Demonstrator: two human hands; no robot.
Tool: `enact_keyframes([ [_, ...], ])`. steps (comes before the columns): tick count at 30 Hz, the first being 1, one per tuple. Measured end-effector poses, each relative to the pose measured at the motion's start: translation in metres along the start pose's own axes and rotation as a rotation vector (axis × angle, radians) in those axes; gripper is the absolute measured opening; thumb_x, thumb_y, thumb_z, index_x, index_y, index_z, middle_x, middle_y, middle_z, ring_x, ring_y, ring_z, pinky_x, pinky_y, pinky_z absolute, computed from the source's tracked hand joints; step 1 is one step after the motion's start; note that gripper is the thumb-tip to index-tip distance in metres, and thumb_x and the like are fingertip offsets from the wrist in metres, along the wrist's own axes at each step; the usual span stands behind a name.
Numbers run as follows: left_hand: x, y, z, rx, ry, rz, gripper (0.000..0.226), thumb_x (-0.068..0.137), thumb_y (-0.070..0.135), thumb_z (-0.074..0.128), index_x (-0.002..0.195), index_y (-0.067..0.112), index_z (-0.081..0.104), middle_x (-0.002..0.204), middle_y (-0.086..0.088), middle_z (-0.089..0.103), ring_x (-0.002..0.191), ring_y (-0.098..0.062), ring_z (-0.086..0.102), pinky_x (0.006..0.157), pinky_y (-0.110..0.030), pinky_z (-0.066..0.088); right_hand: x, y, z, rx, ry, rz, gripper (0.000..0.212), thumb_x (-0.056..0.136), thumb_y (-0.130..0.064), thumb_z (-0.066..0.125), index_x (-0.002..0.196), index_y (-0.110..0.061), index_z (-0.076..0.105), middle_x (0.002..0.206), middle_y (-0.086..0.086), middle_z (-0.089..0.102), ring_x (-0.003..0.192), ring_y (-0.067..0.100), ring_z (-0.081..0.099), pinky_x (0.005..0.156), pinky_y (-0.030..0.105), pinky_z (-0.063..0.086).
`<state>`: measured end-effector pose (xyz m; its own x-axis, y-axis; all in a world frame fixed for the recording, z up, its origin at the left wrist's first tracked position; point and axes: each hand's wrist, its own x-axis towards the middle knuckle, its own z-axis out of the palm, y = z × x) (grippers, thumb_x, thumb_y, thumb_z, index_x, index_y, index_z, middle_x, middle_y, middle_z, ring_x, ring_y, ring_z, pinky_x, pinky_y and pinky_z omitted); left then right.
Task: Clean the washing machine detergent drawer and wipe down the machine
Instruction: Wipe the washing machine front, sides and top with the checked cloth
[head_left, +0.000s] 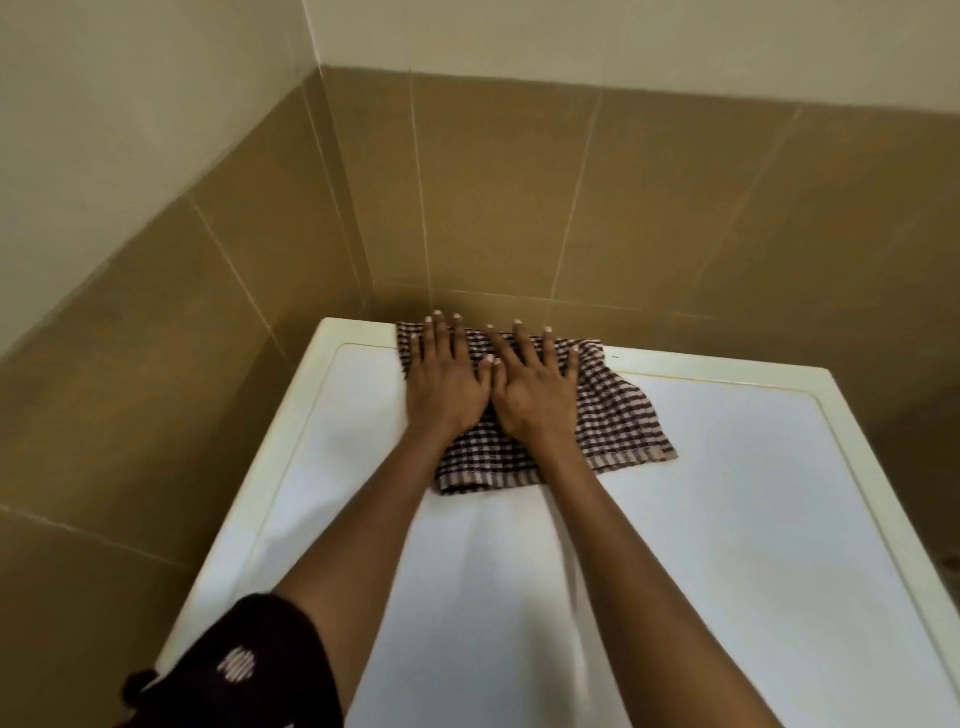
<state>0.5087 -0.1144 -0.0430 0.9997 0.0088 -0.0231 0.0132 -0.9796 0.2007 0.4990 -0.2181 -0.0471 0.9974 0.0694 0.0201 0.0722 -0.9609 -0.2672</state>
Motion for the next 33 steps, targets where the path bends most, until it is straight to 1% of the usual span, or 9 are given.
enact_keyframes([
  [8, -0.037, 0.126, 0.025, -0.089, -0.081, 0.266, 0.062, 0.1, 0.039, 0.018, 0.149, 0.006, -0.002, 0.157, -0.014, -0.007, 0.146, -0.023, -0.008, 0.116, -0.036, -0.01, -0.068, 0.11, -0.033, -0.057, 0.091, 0.396, 0.051, 0.098, -0.044, 0.022, 0.148, -0.037, 0.012, 0.158, -0.005, 0.008, 0.146, 0.026, 0.004, 0.116, 0.05, -0.003],
  [13, -0.093, 0.151, 0.03, -0.085, -0.152, 0.419, 0.059, 0.101, 0.036, 0.012, 0.148, 0.007, -0.006, 0.157, -0.012, -0.011, 0.145, -0.021, -0.013, 0.113, -0.034, -0.016, -0.134, 0.122, -0.039, -0.107, 0.097, 0.61, 0.057, 0.094, -0.052, 0.014, 0.149, -0.036, 0.008, 0.158, 0.001, 0.006, 0.145, 0.031, 0.002, 0.114, 0.052, -0.006],
  [17, -0.134, 0.125, 0.027, -0.06, -0.124, 0.349, 0.059, 0.101, 0.037, 0.008, 0.148, 0.006, -0.009, 0.156, -0.013, -0.015, 0.145, -0.023, -0.015, 0.111, -0.034, -0.018, -0.16, 0.101, -0.035, -0.128, 0.025, 0.492, 0.066, 0.084, -0.054, 0.003, 0.148, -0.038, 0.0, 0.158, 0.0, 0.001, 0.145, 0.03, -0.002, 0.115, 0.051, -0.003],
  [21, -0.155, 0.087, 0.021, -0.008, -0.1, 0.241, 0.067, 0.094, 0.042, -0.002, 0.148, 0.003, -0.003, 0.156, -0.017, -0.008, 0.146, -0.027, -0.005, 0.116, -0.037, -0.009, -0.17, 0.066, -0.027, -0.13, -0.012, 0.357, 0.068, 0.081, -0.055, -0.009, 0.147, -0.038, -0.004, 0.158, -0.002, -0.003, 0.145, 0.03, -0.005, 0.114, 0.051, -0.007],
  [23, -0.164, 0.065, 0.018, -0.035, -0.053, 0.14, 0.074, 0.09, 0.043, 0.002, 0.146, -0.003, 0.016, 0.154, -0.023, 0.012, 0.144, -0.033, 0.016, 0.117, -0.041, 0.009, -0.169, 0.045, -0.024, -0.069, -0.018, 0.254, 0.075, 0.076, -0.055, -0.01, 0.148, -0.038, 0.002, 0.158, -0.001, -0.001, 0.145, 0.031, -0.004, 0.114, 0.052, -0.008],
  [25, -0.173, 0.041, 0.022, -0.05, 0.024, 0.016, 0.07, 0.088, 0.039, 0.019, 0.132, -0.011, 0.042, 0.139, -0.031, 0.039, 0.129, -0.041, 0.043, 0.107, -0.05, 0.033, -0.166, 0.024, -0.02, 0.024, -0.041, 0.091, 0.074, 0.077, -0.054, -0.003, 0.147, -0.038, 0.014, 0.158, -0.001, 0.006, 0.145, 0.032, -0.001, 0.113, 0.052, -0.011],
  [26, -0.177, 0.03, 0.024, -0.06, 0.028, -0.052, 0.068, 0.088, 0.037, 0.024, 0.127, -0.014, 0.046, 0.133, -0.035, 0.045, 0.124, -0.044, 0.047, 0.102, -0.053, 0.037, -0.163, 0.015, -0.018, 0.049, -0.054, -0.004, 0.071, 0.079, -0.053, 0.0, 0.147, -0.038, 0.017, 0.158, -0.002, 0.008, 0.145, 0.032, 0.0, 0.112, 0.052, -0.013],
  [29, -0.186, 0.019, 0.027, -0.105, 0.093, -0.219, 0.075, 0.086, 0.039, 0.02, 0.132, -0.017, 0.036, 0.136, -0.039, 0.038, 0.13, -0.048, 0.037, 0.109, -0.052, 0.027, -0.157, 0.008, -0.016, 0.042, -0.097, -0.207, 0.059, 0.089, -0.051, 0.007, 0.146, -0.041, 0.018, 0.158, -0.004, 0.01, 0.146, 0.029, -0.001, 0.111, 0.048, -0.017],
  [33, -0.175, 0.049, 0.03, -0.099, 0.133, -0.313, 0.077, 0.084, 0.039, 0.018, 0.139, -0.015, 0.024, 0.144, -0.037, 0.023, 0.139, -0.045, 0.018, 0.114, -0.049, 0.009, -0.145, 0.04, -0.02, 0.069, -0.118, -0.299, 0.045, 0.099, -0.045, 0.022, 0.144, -0.043, 0.02, 0.157, -0.009, 0.011, 0.146, 0.024, -0.002, 0.113, 0.047, -0.014],
])
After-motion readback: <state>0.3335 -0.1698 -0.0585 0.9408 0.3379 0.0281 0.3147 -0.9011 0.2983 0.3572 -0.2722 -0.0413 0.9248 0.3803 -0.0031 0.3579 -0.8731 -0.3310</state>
